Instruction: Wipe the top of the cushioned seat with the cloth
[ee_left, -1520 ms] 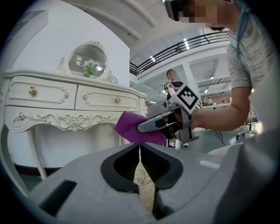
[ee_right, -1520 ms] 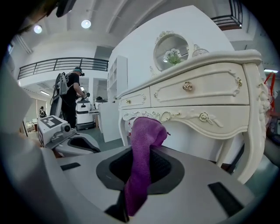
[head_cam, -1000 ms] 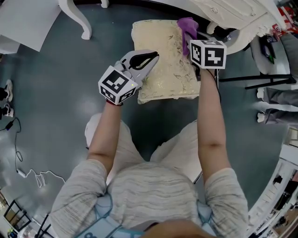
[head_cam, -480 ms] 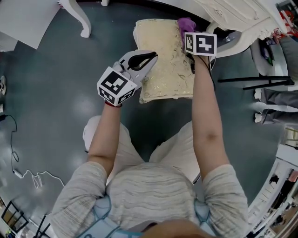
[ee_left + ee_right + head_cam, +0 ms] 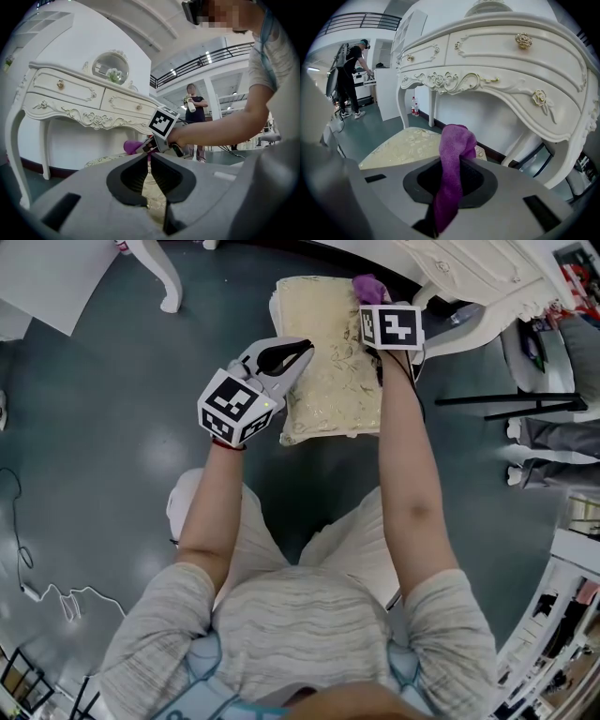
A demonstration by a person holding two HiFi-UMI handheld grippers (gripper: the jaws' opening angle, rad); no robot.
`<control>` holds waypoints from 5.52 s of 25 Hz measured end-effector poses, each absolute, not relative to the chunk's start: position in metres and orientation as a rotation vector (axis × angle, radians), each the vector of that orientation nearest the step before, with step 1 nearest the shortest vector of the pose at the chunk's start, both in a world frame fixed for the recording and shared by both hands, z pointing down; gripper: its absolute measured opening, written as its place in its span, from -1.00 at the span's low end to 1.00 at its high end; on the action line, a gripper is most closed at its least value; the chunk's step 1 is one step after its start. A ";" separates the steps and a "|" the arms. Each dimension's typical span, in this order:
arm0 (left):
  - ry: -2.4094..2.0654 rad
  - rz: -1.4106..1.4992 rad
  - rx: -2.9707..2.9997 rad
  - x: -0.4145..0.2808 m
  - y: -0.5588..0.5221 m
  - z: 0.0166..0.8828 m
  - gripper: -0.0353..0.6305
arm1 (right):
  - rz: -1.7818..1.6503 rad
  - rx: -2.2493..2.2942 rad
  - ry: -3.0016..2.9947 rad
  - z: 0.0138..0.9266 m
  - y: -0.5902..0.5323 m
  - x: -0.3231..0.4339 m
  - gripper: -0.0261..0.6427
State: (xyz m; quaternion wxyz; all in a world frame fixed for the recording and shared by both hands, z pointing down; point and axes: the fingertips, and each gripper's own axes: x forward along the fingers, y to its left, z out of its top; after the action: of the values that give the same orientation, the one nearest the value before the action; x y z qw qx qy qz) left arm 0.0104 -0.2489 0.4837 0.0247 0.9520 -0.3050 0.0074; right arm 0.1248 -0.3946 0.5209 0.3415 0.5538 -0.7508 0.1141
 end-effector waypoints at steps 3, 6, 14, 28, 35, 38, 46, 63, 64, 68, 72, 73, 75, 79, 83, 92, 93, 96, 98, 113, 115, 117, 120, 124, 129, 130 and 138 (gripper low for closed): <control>-0.946 0.024 2.955 0.011 -0.248 0.483 -0.85 | 0.280 1.423 -1.950 0.522 -0.394 0.115 -0.75; -0.934 0.011 2.956 0.010 -0.247 0.482 -0.85 | 0.272 1.404 -1.949 0.524 -0.392 0.104 -0.75; -0.953 -0.014 2.941 -0.002 -0.250 0.481 -0.85 | 0.247 1.351 -1.965 0.523 -0.389 0.069 -0.75; -1.004 -0.021 2.917 -0.017 -0.247 0.481 -0.85 | 0.259 1.209 -2.073 0.523 -0.359 0.011 -0.75; -1.051 -0.033 2.898 -0.030 -0.248 0.480 -0.85 | 0.268 1.152 -2.119 0.523 -0.341 -0.007 -0.75; -1.067 -0.038 2.890 -0.034 -0.251 0.480 -0.85 | 0.297 1.131 -2.149 0.523 -0.333 -0.011 -0.75; -1.063 -0.030 2.899 -0.035 -0.250 0.482 -0.85 | 0.404 1.078 -2.277 0.517 -0.302 -0.026 -0.75; -1.045 0.007 2.921 -0.029 -0.244 0.484 -0.85 | 0.309 1.078 -2.337 0.515 -0.293 -0.004 -0.75; -1.042 0.011 2.923 -0.028 -0.244 0.484 -0.85 | 0.292 1.083 -2.324 0.516 -0.294 -0.001 -0.75; -1.022 0.016 2.930 -0.022 -0.242 0.486 -0.85 | 0.286 1.096 -2.305 0.518 -0.297 0.012 -0.75; -1.009 0.029 2.935 -0.019 -0.241 0.487 -0.85 | 0.282 1.117 -2.285 0.519 -0.299 0.025 -0.75; -1.007 0.028 2.937 -0.018 -0.241 0.487 -0.85 | 0.282 1.124 -2.280 0.518 -0.300 0.028 -0.75; -1.002 0.028 2.941 -0.015 -0.241 0.487 -0.85 | 0.282 1.136 -2.272 0.519 -0.301 0.034 -0.75; -0.987 0.046 2.950 -0.008 -0.239 0.489 -0.85 | 0.276 1.149 -2.263 0.519 -0.301 0.044 -0.75; -0.975 0.060 2.958 -0.004 -0.238 0.491 -0.85 | 0.272 1.160 -2.257 0.520 -0.301 0.052 -0.75; -0.955 0.088 2.969 0.004 -0.238 0.492 -0.85 | 0.270 1.204 -2.224 0.518 -0.304 0.087 -0.75; -0.952 0.090 2.972 0.004 -0.238 0.492 -0.85 | 0.270 1.209 -2.221 0.519 -0.304 0.091 -0.75; -0.945 0.091 2.977 0.005 -0.238 0.492 -0.85 | 0.271 1.221 -2.213 0.519 -0.306 0.102 -0.75; -0.942 0.096 2.977 0.006 -0.238 0.492 -0.85 | 0.272 1.230 -2.207 0.518 -0.307 0.110 -0.75; -0.909 0.112 2.986 0.012 -0.239 0.498 -0.85 | 0.279 1.307 -2.134 0.520 -0.305 0.165 -0.75; -0.908 0.111 2.986 0.012 -0.240 0.498 -0.85 | 0.285 1.322 -2.123 0.520 -0.303 0.173 -0.75; -0.905 0.111 2.986 0.012 -0.240 0.499 -0.85 | 0.294 1.335 -2.115 0.521 -0.302 0.181 -0.75; -0.900 0.111 2.987 0.013 -0.242 0.499 -0.85 | 0.301 1.349 -2.103 0.521 -0.299 0.191 -0.75; -0.896 0.116 2.985 0.014 -0.243 0.501 -0.85 | 0.300 1.353 -2.094 0.522 -0.295 0.200 -0.75; -0.897 0.109 2.983 0.013 -0.245 0.501 -0.85 | 0.289 1.349 -2.079 0.524 -0.286 0.210 -0.75; -0.896 0.110 2.982 0.013 -0.245 0.502 -0.85 | 0.286 1.347 -2.075 0.524 -0.283 0.212 -0.75; -0.885 0.100 2.986 0.013 -0.244 0.501 -0.85 | 0.193 1.325 -2.019 0.525 -0.250 0.222 -0.75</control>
State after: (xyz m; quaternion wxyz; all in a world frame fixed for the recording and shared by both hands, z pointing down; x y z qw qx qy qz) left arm 0.0126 -0.2440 0.5014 0.0128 0.9582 -0.2840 0.0319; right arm 0.2223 -0.2498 0.5249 0.3516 0.5120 -0.7802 0.0746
